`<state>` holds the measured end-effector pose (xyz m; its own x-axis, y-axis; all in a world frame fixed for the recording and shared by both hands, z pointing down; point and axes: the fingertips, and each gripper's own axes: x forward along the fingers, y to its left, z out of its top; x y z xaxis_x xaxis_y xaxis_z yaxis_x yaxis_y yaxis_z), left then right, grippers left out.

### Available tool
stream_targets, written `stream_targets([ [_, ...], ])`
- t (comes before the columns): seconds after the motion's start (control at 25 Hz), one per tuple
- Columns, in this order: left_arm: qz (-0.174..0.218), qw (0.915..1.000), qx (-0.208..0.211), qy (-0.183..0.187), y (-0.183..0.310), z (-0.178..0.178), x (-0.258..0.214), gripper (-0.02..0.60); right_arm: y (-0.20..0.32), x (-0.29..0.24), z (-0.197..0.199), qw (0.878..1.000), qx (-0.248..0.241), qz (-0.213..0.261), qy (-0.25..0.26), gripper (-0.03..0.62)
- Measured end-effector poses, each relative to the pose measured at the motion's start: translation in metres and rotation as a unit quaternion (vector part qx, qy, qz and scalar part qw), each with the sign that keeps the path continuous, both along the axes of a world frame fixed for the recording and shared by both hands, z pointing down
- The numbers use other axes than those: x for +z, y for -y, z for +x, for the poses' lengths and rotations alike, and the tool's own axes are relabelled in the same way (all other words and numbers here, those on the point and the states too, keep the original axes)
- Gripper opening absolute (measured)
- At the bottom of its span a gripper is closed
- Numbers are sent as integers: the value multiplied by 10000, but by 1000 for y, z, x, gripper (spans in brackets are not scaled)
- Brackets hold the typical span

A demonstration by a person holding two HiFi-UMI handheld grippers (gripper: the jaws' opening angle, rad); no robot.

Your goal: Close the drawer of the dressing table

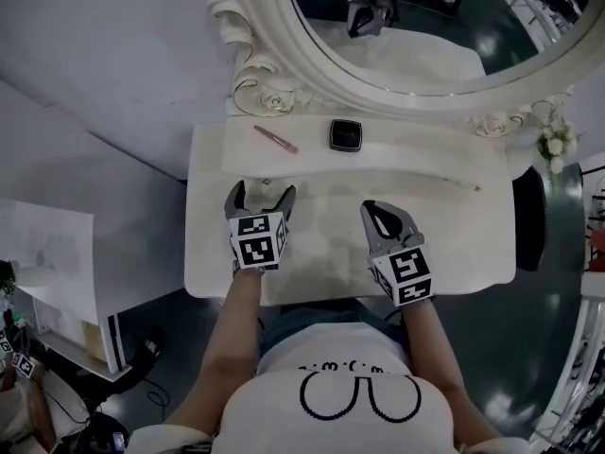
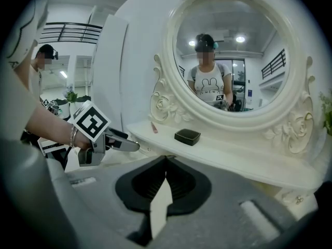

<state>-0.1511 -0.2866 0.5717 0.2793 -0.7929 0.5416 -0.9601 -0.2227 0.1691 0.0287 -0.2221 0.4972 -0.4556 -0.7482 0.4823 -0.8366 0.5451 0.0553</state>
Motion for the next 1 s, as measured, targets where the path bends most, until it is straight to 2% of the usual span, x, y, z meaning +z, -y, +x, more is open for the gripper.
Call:
stream_targets([
  [0.24, 303, 9995, -1, 7, -17, -12, -31, 460, -6, -14, -12, 9998, 22, 183, 113, 4],
  [0.48, 970, 9953, -23, 17, -35, -35, -75, 460, -7, -35, -14, 9986, 180, 402, 276, 5],
  [0.6, 1413, 9900, 5, -31, -43, -43, -101, 460, -7, -50, -13, 9976, 281, 527, 351, 4],
  [0.76, 1803, 9836, -72, -72, -48, -55, -134, 456, -5, -81, -16, 9953, 279, 806, 451, 3],
  [1.0, 2548, 9670, 35, -26, -49, -59, -194, 454, 3, -143, -22, 9862, 274, 1507, 630, 4],
])
